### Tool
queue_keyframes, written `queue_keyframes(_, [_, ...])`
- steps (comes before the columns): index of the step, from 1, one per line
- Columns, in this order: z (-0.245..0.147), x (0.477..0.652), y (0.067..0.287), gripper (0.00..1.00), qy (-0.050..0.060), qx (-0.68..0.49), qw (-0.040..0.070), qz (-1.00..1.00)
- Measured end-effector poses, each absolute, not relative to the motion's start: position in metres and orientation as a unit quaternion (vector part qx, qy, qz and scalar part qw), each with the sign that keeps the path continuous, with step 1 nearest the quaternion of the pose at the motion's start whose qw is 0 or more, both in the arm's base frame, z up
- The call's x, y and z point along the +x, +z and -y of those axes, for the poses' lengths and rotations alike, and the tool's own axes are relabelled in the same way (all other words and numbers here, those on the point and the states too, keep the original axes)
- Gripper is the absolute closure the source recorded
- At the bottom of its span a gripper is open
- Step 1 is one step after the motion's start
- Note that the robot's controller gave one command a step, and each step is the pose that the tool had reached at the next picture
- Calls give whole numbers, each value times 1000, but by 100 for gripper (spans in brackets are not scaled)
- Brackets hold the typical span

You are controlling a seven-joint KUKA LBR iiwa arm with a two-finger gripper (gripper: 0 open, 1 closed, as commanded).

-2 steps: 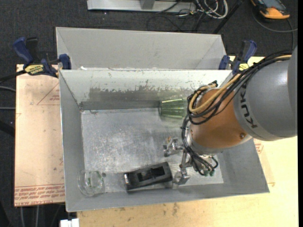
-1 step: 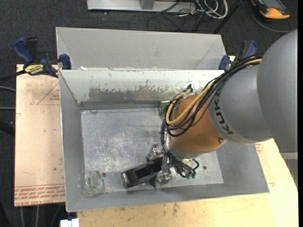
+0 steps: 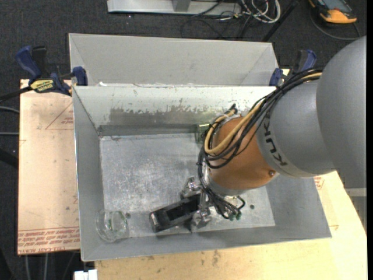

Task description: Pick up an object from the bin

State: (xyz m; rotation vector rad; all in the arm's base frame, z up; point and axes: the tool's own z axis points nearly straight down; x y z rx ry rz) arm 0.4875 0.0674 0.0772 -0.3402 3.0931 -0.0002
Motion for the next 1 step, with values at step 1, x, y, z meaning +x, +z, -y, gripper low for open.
queue_keyframes(1, [-60, 494, 110, 100, 1, -116, -3, -993])
